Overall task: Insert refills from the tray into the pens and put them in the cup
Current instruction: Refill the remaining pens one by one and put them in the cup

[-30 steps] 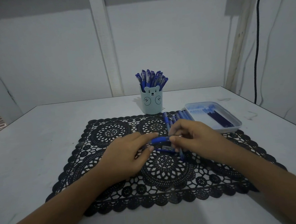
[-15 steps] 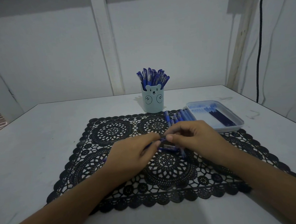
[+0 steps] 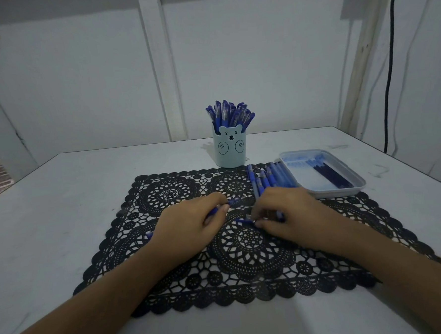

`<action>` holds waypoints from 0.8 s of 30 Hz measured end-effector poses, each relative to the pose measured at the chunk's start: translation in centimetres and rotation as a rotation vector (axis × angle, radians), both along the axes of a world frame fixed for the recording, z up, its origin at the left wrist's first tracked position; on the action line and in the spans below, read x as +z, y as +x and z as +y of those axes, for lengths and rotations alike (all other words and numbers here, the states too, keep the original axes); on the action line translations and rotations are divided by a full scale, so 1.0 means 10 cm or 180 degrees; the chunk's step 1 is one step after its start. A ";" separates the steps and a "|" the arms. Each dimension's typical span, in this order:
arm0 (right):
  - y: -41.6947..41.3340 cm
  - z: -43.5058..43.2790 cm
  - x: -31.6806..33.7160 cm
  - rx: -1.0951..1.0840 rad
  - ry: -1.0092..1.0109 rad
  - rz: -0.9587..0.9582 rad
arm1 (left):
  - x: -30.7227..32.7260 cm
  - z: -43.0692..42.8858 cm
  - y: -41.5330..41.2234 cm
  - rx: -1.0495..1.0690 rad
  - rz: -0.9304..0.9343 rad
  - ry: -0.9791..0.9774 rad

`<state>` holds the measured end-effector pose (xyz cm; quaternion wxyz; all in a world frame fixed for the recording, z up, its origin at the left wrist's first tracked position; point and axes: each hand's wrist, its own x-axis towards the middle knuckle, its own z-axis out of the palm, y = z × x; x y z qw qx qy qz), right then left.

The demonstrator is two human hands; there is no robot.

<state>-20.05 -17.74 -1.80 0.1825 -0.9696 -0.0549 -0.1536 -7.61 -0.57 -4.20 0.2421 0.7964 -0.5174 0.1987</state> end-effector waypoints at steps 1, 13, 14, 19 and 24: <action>0.01 0.01 -0.02 0.0097 -0.0087 0.0022 | 0.00 0.00 0.00 -0.0007 -0.0008 0.0010; 0.03 -0.02 -0.02 -0.0423 0.1064 -0.0402 | 0.00 -0.01 0.01 -0.0173 0.0071 0.0007; 0.04 -0.01 -0.02 -0.0493 0.1228 -0.0497 | 0.01 -0.01 0.01 -0.0212 0.0060 0.0030; 0.07 0.09 -0.05 -0.0257 0.1117 -0.0241 | 0.01 -0.01 -0.02 -0.0325 -0.0130 0.0120; 0.04 0.02 0.02 -0.0479 0.1350 -0.0344 | 0.04 -0.02 -0.04 -0.0375 0.0372 0.0182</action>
